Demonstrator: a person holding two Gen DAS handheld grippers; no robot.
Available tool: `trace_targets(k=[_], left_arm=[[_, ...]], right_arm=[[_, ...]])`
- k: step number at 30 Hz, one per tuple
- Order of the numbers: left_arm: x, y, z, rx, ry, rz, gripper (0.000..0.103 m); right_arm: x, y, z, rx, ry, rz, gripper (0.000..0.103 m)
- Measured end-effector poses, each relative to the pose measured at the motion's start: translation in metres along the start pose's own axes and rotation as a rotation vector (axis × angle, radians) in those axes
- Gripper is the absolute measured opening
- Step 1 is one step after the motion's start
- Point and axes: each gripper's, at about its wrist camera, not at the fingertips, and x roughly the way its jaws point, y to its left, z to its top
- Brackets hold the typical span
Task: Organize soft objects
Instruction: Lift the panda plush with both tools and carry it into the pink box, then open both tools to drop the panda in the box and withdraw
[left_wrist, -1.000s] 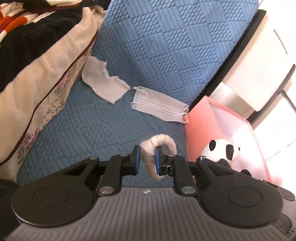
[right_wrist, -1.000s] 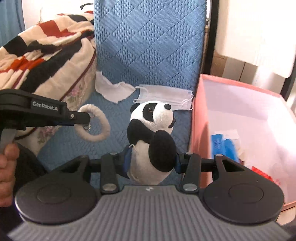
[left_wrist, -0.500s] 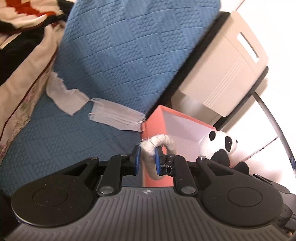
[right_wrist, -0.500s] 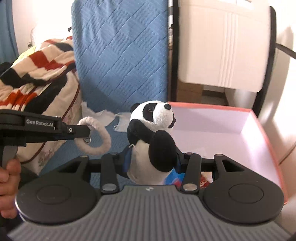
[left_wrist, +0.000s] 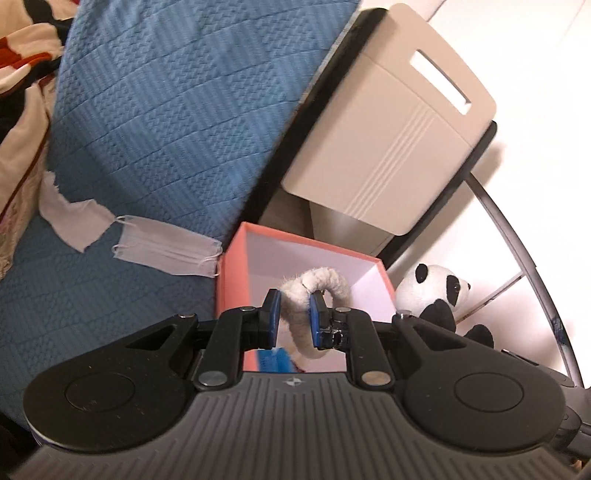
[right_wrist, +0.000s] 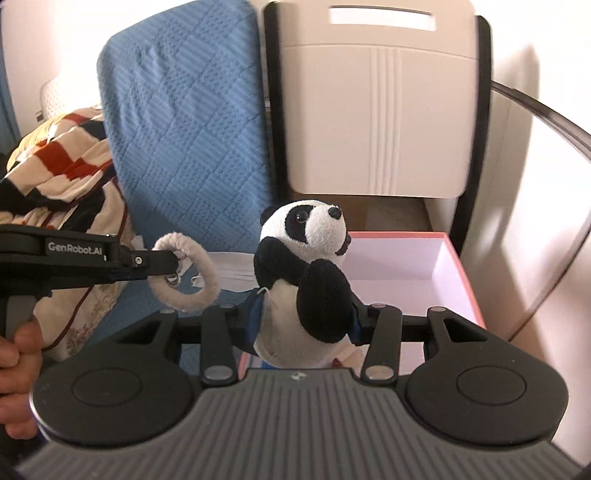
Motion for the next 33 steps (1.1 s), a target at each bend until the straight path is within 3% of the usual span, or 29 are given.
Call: trace_targets(k=[9, 21, 33], left_arm=[[0.052, -0.047, -0.035, 0.062, 0.064, -0.035, 0.02], [0.124, -0.063, -0.081, 0.119, 0.168, 0.026, 0.02], [0.143, -0.062, -0.091, 0.144, 0.163, 0.048, 0.02]], right_arm=[[0.013, -0.054, -0.018, 0.05, 0.067, -0.056, 0.048], [0.058, -0.109, -0.077, 0.128, 0.216, -0.088, 0.048], [0.077, -0.123, -0.084, 0.162, 0.236, -0.077, 0.047]])
